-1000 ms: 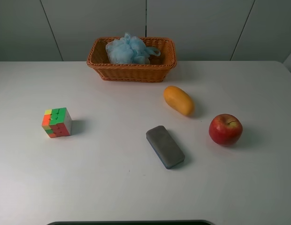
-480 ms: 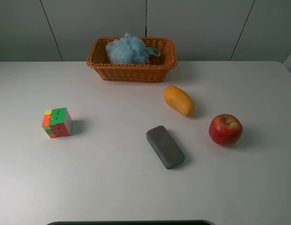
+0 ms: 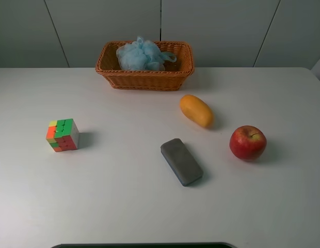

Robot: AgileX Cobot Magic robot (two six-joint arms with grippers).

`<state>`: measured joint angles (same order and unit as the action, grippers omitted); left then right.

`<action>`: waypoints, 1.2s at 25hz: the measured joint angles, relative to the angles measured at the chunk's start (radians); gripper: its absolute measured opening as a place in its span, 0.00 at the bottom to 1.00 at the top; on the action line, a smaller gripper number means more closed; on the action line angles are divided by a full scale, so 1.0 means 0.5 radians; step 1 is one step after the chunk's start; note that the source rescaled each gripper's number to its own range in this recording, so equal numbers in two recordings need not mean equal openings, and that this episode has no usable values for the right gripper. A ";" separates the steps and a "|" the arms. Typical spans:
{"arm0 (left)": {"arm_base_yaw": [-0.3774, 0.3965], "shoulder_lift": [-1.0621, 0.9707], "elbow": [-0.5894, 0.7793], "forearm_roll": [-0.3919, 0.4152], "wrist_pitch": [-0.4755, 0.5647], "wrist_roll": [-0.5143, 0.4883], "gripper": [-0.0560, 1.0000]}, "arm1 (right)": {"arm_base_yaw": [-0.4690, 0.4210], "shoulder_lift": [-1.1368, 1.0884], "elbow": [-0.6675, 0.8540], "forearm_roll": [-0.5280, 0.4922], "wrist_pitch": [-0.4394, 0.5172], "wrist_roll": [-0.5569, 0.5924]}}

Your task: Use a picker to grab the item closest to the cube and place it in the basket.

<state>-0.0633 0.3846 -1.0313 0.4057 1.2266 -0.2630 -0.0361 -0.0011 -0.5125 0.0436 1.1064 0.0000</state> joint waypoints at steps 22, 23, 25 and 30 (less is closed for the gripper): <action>0.004 -0.769 1.024 -0.335 -0.218 -0.098 1.00 | 0.000 0.000 0.000 0.000 0.000 0.000; 0.004 -0.769 1.024 -0.340 -0.218 -0.098 1.00 | 0.000 0.000 0.000 0.000 0.000 0.000; 0.004 -0.769 1.024 -0.340 -0.218 -0.095 1.00 | 0.000 0.000 0.000 0.000 0.000 0.000; 0.004 -0.769 1.024 -0.340 -0.218 -0.095 1.00 | 0.000 0.000 0.000 0.000 0.000 0.000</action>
<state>-0.0611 0.0000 -0.5195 0.2358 1.1175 -0.3103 -0.0361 -0.0011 -0.5125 0.0436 1.1064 0.0000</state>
